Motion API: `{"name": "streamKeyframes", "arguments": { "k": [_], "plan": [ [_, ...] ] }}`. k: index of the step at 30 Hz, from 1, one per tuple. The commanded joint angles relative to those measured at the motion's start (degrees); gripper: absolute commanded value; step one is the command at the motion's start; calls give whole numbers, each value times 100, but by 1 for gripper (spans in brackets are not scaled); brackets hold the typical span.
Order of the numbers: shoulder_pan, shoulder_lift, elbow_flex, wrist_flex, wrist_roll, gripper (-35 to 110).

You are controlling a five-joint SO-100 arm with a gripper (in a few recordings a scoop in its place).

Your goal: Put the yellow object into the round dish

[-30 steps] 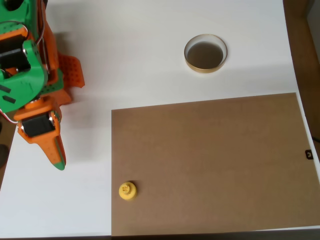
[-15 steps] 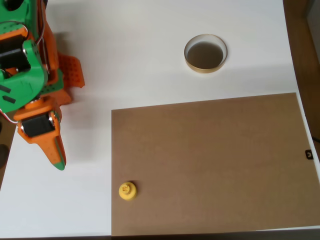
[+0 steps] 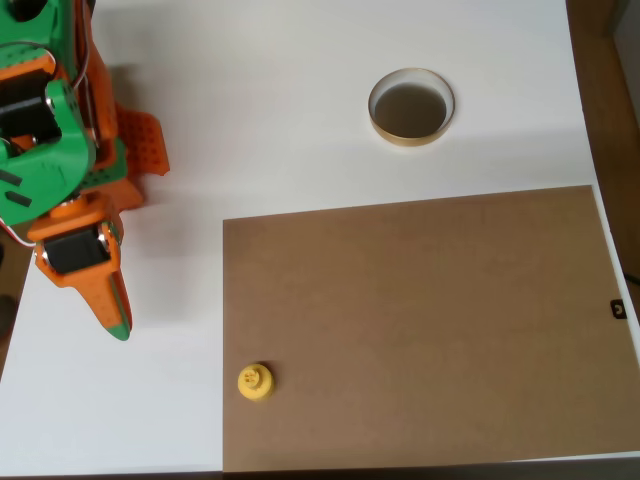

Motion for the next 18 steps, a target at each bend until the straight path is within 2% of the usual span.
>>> {"name": "streamKeyframes", "arguments": {
  "k": [1,18],
  "plan": [
    [35,132,-44,-18,-35,0],
    [35,132,-44,-18,-35,1]
  ]
}}
